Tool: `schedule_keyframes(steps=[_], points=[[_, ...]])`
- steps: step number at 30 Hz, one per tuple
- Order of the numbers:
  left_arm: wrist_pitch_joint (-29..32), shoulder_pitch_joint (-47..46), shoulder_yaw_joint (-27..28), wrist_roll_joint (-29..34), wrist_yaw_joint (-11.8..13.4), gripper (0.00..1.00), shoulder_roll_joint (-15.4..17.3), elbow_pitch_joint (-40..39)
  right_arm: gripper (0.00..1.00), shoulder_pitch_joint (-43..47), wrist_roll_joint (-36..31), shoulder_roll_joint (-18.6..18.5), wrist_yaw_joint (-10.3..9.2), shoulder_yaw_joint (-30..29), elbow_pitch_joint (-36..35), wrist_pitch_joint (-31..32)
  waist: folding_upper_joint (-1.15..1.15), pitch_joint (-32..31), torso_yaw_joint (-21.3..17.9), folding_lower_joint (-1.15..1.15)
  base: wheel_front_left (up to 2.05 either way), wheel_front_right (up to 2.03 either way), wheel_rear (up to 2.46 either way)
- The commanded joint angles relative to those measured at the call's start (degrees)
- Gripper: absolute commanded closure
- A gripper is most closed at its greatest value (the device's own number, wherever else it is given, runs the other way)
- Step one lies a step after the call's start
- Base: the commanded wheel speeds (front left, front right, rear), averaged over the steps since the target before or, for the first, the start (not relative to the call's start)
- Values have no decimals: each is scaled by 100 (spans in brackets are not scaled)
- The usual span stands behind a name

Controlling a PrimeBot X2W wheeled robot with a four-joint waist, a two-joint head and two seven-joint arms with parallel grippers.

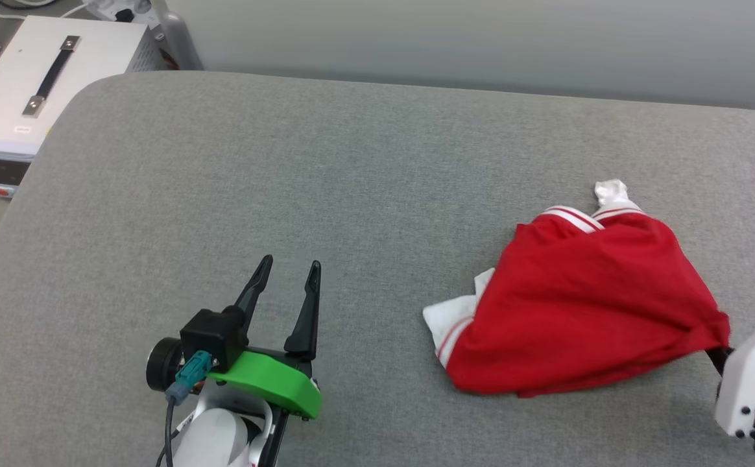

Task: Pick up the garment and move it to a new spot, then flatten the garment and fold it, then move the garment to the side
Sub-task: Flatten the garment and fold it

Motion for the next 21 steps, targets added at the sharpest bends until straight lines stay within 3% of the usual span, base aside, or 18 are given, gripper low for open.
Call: schedule_keyframes(steps=[1,10,11,21], points=[[-33,55,22,49,-23,0,-27,9,100,193,-143,67,-5,-171,-30,-26,0,-94,-207,0,0,0,0],[-33,58,11,91,-34,0,-27,91,98,702,-528,597,-5,-593,361,-433,0,-103,-446,0,0,0,0],[-33,53,8,93,-34,0,-27,99,2,677,-571,620,-5,-593,391,-545,0,-106,-462,0,0,0,0],[-33,54,0,100,-39,0,-27,102,0,198,-275,646,-5,-404,-23,-2087,0,-192,-620,0,0,0,0]])
